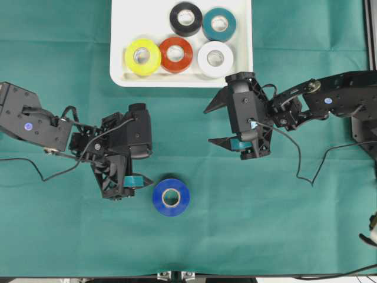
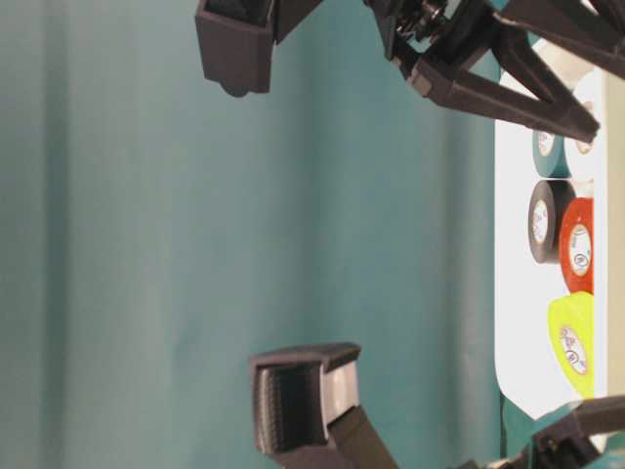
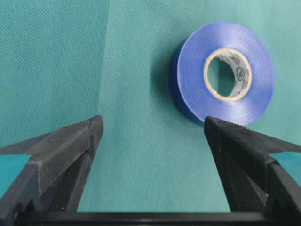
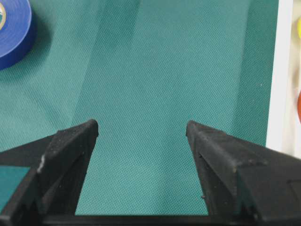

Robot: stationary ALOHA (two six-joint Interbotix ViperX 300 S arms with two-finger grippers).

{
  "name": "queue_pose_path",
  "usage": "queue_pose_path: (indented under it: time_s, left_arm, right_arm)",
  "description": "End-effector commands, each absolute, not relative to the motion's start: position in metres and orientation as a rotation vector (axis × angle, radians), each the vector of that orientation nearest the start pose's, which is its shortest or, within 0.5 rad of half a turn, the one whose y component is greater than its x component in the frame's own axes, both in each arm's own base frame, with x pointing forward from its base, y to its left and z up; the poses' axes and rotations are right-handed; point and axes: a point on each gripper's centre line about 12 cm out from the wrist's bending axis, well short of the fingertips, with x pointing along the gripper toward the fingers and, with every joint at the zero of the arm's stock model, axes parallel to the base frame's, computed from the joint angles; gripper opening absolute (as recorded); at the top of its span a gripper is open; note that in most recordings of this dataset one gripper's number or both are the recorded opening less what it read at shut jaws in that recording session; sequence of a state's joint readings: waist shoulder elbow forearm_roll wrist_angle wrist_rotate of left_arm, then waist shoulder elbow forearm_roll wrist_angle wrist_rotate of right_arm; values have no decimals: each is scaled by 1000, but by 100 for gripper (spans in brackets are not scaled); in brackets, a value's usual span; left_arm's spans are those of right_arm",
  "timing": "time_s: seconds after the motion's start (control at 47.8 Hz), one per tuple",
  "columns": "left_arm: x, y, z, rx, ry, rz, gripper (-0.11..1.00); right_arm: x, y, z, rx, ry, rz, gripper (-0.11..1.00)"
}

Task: Put the tape alternately from left to right into the white case.
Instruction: 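Lower the left gripper into the blue roll's hole and close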

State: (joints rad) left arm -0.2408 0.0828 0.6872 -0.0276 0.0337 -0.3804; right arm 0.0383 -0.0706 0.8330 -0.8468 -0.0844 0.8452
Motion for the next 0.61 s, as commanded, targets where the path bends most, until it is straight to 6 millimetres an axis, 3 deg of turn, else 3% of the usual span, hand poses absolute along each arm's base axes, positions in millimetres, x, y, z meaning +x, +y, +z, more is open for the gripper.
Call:
queue_pose_path:
  time_s: [0.0,0.272,0.586]
  left_arm:
    - [380,-98,139,-292,794,-83,70]
    - [395,-109,140,-301,784,-96,70]
    - [401,-112,128,-433,822,-31,70]
  right_arm:
    - [345,22,158,13,671,101,83]
    - [340,22,155,14,680,103,83]
    - [339,22,154,8,684,104,83]
